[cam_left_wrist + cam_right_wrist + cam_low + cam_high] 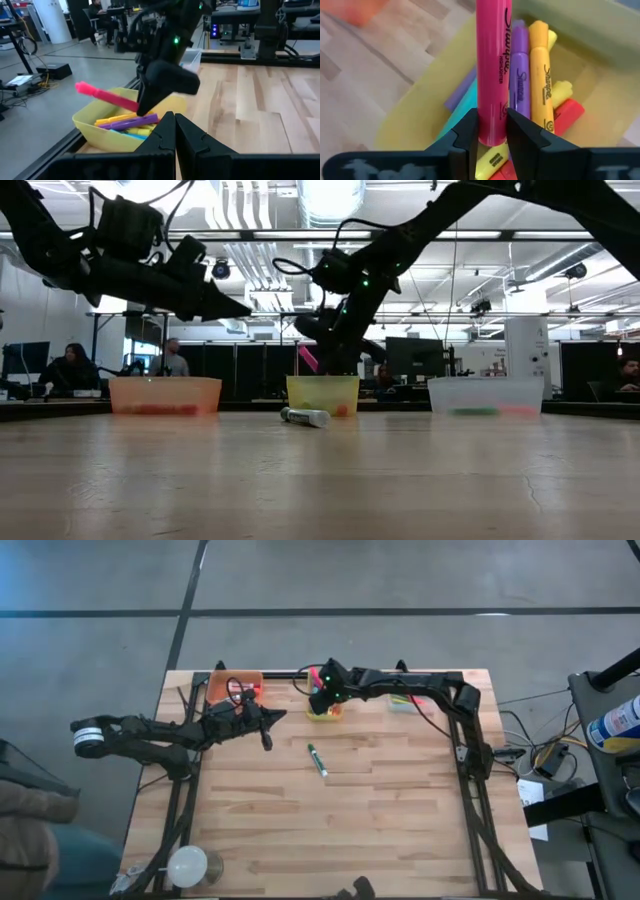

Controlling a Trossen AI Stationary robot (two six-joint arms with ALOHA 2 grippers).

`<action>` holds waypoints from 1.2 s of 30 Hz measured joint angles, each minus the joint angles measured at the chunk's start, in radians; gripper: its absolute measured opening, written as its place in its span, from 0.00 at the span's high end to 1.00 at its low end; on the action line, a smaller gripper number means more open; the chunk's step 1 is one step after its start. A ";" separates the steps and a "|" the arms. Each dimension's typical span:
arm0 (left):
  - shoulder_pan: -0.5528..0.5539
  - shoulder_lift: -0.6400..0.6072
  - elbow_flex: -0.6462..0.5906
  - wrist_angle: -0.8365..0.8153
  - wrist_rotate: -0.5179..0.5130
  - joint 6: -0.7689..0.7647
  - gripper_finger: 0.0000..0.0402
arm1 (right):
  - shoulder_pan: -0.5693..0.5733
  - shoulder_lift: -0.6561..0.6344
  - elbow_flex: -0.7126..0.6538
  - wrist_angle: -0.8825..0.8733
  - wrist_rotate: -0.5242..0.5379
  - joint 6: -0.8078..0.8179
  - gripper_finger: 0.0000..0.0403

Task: Pick & Place Markers
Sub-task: Put the pink highlighter pen into the yellow bin, then put the green marker pen into the orange bin

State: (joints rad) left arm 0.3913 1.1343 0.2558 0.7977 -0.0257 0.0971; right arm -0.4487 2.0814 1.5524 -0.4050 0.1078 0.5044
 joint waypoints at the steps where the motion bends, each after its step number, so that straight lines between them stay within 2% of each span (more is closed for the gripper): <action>1: 0.000 0.000 0.000 0.004 0.000 -0.003 1.00 | -0.001 0.005 0.003 -0.005 0.000 0.001 0.80; 8: 0.000 0.000 0.000 0.014 0.001 -0.019 1.00 | -0.004 0.008 0.007 -0.015 0.000 -0.005 0.79; 17: 0.000 0.000 0.000 0.021 0.002 -0.049 1.00 | -0.003 0.007 0.007 -0.019 -0.003 -0.026 0.65; 21: 0.000 0.000 0.000 0.021 0.004 -0.046 1.00 | 0.001 -0.004 0.011 -0.026 -0.003 -0.098 0.63; 28: 0.000 0.000 0.000 0.019 0.004 -0.022 1.00 | 0.095 -0.072 -0.025 -0.034 0.021 -0.171 0.75; 36: 0.000 -0.021 0.000 -0.026 0.008 -0.019 1.00 | 0.284 -0.094 -0.050 -0.026 0.217 -0.172 0.90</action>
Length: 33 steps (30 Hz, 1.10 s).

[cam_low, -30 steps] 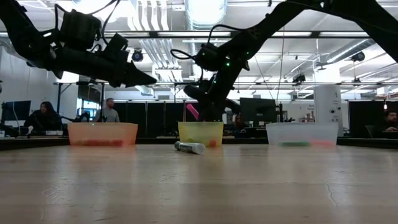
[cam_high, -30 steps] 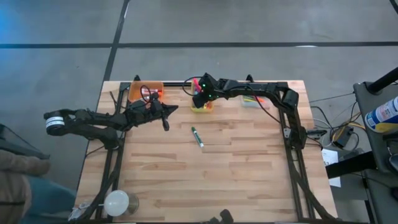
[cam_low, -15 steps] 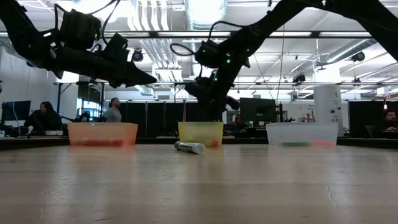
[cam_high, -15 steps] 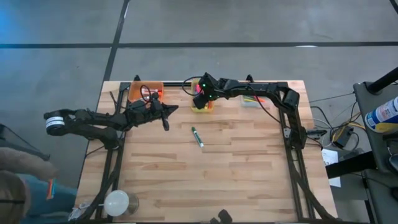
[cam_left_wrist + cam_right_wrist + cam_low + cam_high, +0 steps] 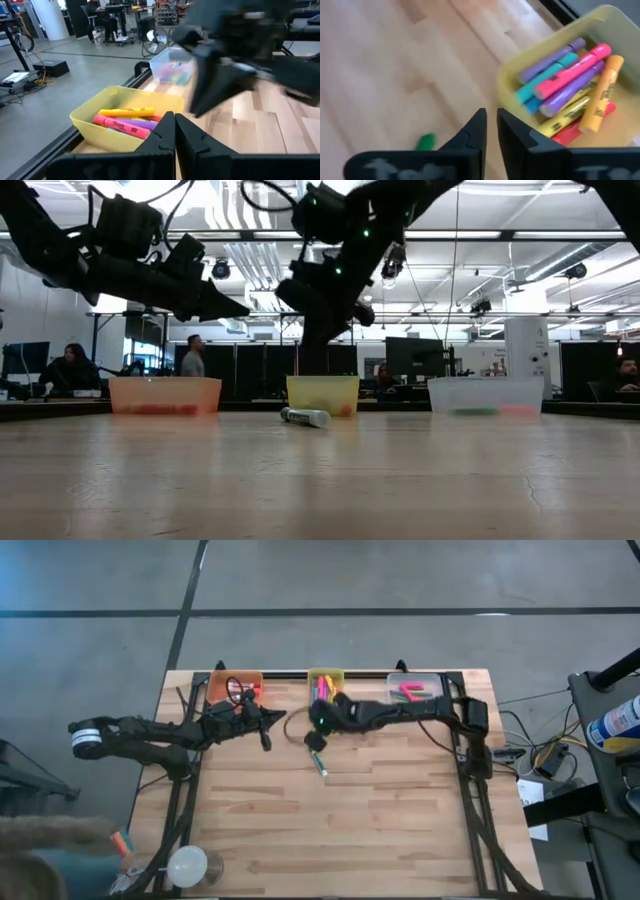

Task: Pick & Place Markers
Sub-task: Put the green marker pen into the orange bin

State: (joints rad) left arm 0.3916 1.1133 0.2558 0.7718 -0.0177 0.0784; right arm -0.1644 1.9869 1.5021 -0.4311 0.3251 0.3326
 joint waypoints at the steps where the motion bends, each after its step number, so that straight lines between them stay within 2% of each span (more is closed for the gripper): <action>1: 0.000 -0.007 0.000 -0.012 0.000 0.003 1.00 | 0.023 0.000 -0.001 0.000 0.025 0.005 0.91; 6: 0.000 -0.055 0.000 -0.039 0.001 0.003 1.00 | 0.132 0.006 -0.010 0.013 0.196 0.036 0.91; 8: 0.000 -0.075 0.000 -0.060 0.001 0.002 1.00 | 0.164 0.010 -0.031 0.012 0.228 0.062 0.88; 15: 0.000 -0.118 0.000 -0.152 0.002 0.002 1.00 | 0.226 0.026 -0.099 0.034 0.147 0.241 0.73; 21: 0.000 -0.114 0.000 -0.161 -0.019 0.000 1.00 | 0.234 0.029 -0.173 0.093 0.101 0.368 0.63; 27: 0.000 -0.115 0.000 -0.161 -0.019 -0.002 1.00 | 0.233 0.029 -0.255 0.256 0.005 0.379 0.62; 33: 0.000 -0.116 0.000 -0.149 -0.020 -0.001 1.00 | 0.234 0.029 -0.293 0.264 -0.009 0.418 0.65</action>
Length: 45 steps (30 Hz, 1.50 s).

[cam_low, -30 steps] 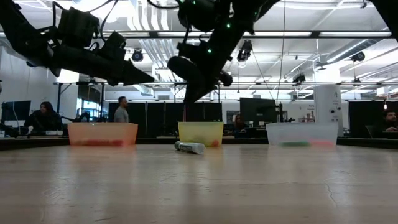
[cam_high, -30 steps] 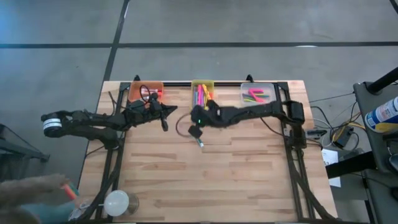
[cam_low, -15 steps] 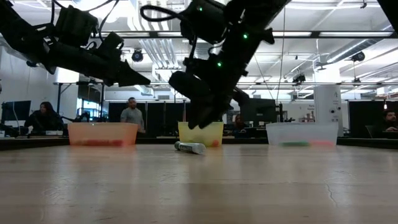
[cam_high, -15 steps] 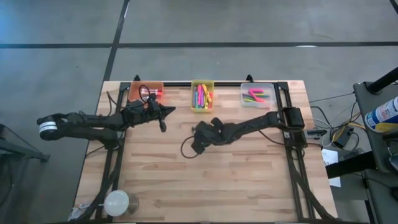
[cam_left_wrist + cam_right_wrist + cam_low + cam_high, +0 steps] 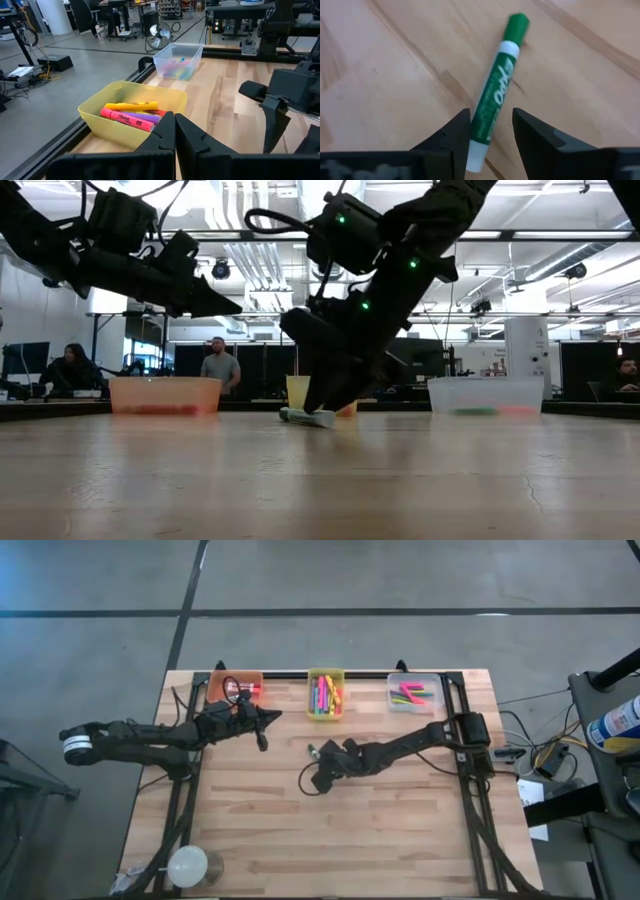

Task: Pick & Place Markers
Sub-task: Put the green marker pen into the orange bin

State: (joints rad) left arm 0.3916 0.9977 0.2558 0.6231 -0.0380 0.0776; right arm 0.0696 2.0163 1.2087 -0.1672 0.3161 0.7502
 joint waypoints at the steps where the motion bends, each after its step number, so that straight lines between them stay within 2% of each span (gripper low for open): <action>1: 0.000 0.000 0.000 -0.001 0.000 0.000 1.00 | 0.000 0.000 -0.005 0.000 0.000 0.003 0.66; 11: 0.000 0.001 0.000 -0.018 -0.001 -0.001 1.00 | 0.000 -0.001 -0.043 0.010 -0.004 -0.005 0.71; 15: 0.000 0.000 0.000 -0.003 0.011 -0.072 1.00 | 0.000 -0.003 -0.072 0.043 0.000 -0.006 0.73; 20: -0.001 0.001 0.000 -0.012 0.039 -0.062 1.00 | -0.001 -0.010 -0.104 0.133 0.001 -0.133 0.80; 24: -0.008 0.001 0.000 -0.011 0.041 -0.060 0.97 | -0.015 -0.027 -0.165 0.326 -0.007 -0.269 0.84; 32: -0.059 0.001 0.000 0.020 0.086 -0.061 0.78 | -0.077 -0.062 -0.390 0.971 -0.011 -0.386 0.83; 34: -0.066 0.003 0.000 0.071 0.154 -0.074 0.74 | -0.088 -0.066 -0.429 1.142 -0.014 -0.419 0.83; 36: -0.067 0.004 0.000 0.134 0.284 -0.101 0.72 | -0.097 -0.065 -0.442 1.269 -0.014 -0.450 0.83; 38: -0.071 0.010 0.000 0.197 0.389 -0.134 0.71 | -0.098 -0.064 -0.441 1.351 -0.021 -0.487 0.83; 39: -0.073 0.012 0.000 0.214 0.404 -0.150 0.71 | -0.098 -0.064 -0.432 1.374 -0.039 -0.509 0.83; 42: -0.080 0.028 0.000 0.253 0.404 -0.159 0.71 | -0.095 -0.064 -0.385 1.383 -0.107 -0.552 0.83; 45: -0.099 0.048 0.000 0.295 0.406 -0.159 0.71 | -0.094 -0.056 -0.332 1.343 -0.120 -0.588 0.83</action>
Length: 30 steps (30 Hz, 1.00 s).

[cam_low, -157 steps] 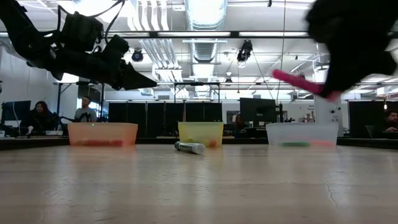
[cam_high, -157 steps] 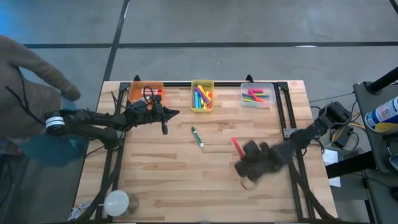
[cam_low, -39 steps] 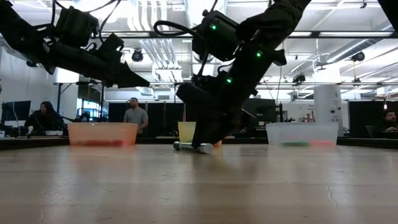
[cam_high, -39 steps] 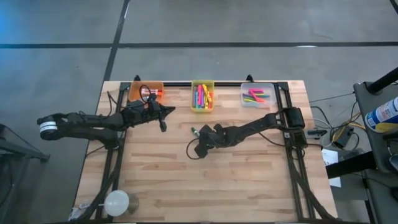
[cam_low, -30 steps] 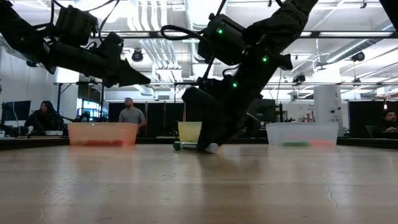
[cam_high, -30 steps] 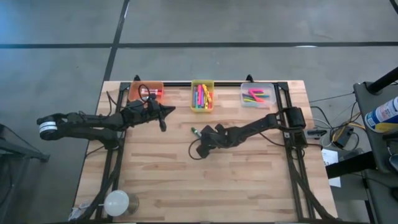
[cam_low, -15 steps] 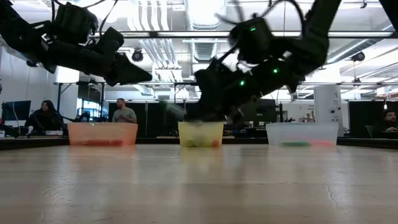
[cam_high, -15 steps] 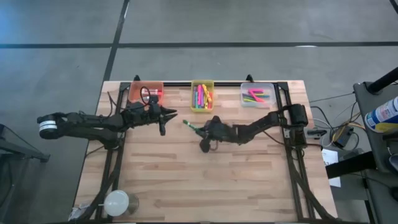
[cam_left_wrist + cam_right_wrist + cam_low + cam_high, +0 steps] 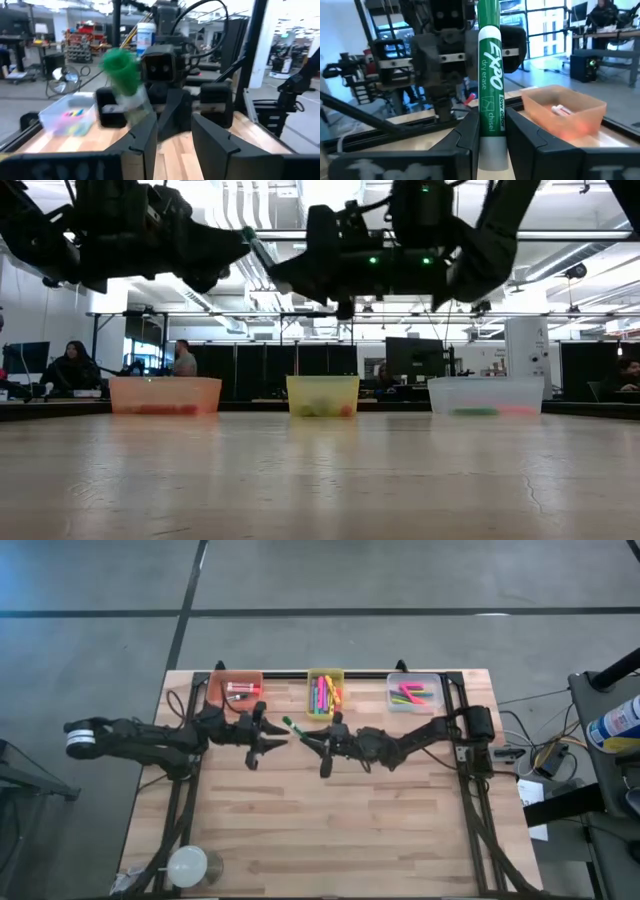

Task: Pick & Place Markers
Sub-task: Put the green marker pen into the orange bin

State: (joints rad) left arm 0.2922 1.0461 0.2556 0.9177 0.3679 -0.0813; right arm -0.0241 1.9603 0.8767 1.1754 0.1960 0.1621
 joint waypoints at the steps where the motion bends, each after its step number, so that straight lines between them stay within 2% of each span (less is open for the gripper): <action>1: -0.004 0.005 0.000 0.018 0.000 0.000 0.71 | 0.000 0.003 0.017 -0.015 -0.009 -0.011 0.83; 4: -0.011 0.011 0.000 0.038 0.002 -0.001 0.71 | -0.001 0.019 0.053 -0.019 -0.062 -0.032 0.83; 8: -0.012 0.010 0.000 0.052 0.002 -0.008 0.71 | 0.003 0.020 0.061 -0.018 -0.066 -0.036 0.83; 12: -0.012 0.010 0.000 0.049 -0.032 -0.010 0.71 | 0.016 0.019 0.054 -0.011 -0.054 -0.058 0.83; 30: -0.016 -0.018 -0.001 0.059 -0.054 -0.042 0.71 | 0.068 0.018 0.051 -0.003 -0.021 -0.095 0.83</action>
State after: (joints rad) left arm 0.2758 1.0280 0.2546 0.9766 0.3142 -0.1233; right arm 0.0435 1.9781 0.9279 1.1721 0.1749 0.0674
